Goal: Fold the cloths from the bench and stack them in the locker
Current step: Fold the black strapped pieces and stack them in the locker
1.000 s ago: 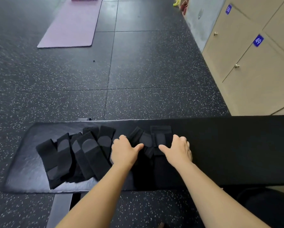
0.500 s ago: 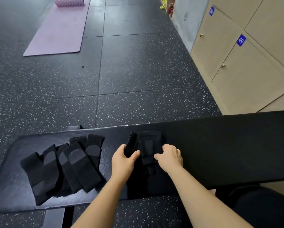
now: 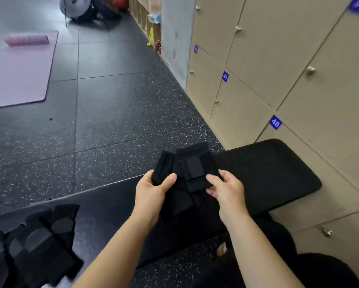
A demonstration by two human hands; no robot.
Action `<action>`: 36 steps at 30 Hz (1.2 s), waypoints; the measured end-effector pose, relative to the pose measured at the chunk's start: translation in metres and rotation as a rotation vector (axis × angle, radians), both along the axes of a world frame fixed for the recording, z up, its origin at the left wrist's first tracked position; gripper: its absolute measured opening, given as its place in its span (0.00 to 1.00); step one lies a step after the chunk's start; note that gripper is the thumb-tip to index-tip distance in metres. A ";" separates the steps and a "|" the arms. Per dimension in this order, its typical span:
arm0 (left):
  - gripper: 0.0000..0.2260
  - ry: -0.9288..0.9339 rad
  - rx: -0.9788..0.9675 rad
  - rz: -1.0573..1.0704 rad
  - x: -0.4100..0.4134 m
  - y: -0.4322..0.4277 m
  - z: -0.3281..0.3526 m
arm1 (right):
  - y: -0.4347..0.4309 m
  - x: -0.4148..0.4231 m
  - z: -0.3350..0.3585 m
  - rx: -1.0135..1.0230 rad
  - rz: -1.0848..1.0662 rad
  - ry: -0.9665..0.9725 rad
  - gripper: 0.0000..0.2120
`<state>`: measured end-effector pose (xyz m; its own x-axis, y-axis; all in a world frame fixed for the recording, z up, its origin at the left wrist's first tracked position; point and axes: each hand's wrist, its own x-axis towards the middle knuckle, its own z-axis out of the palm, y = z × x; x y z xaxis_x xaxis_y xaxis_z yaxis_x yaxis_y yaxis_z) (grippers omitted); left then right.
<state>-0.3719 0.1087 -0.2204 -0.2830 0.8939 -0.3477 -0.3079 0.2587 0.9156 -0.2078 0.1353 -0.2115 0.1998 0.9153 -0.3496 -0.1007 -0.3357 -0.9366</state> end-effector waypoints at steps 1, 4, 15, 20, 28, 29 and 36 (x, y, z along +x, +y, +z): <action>0.08 -0.024 0.004 -0.027 0.014 0.005 0.008 | -0.001 0.014 0.008 0.019 -0.059 0.037 0.08; 0.09 -0.091 0.019 -0.117 0.061 0.017 0.030 | -0.009 0.056 0.033 0.102 -0.188 0.084 0.08; 0.10 -0.181 0.054 -0.480 0.248 -0.004 0.091 | -0.085 0.215 0.101 0.301 -0.580 0.101 0.07; 0.08 -0.242 0.000 -0.648 0.322 -0.037 0.102 | -0.135 0.274 0.114 0.328 -0.708 0.047 0.07; 0.10 -0.288 -0.022 -0.820 0.401 -0.078 0.107 | -0.194 0.353 0.108 0.324 -0.933 0.051 0.09; 0.10 -0.285 -0.021 -0.824 0.407 -0.081 0.107 | -0.199 0.362 0.105 0.316 -0.967 0.059 0.09; 0.10 -0.238 -0.018 -0.809 0.444 -0.074 0.101 | -0.205 0.434 0.085 0.278 -1.115 0.087 0.04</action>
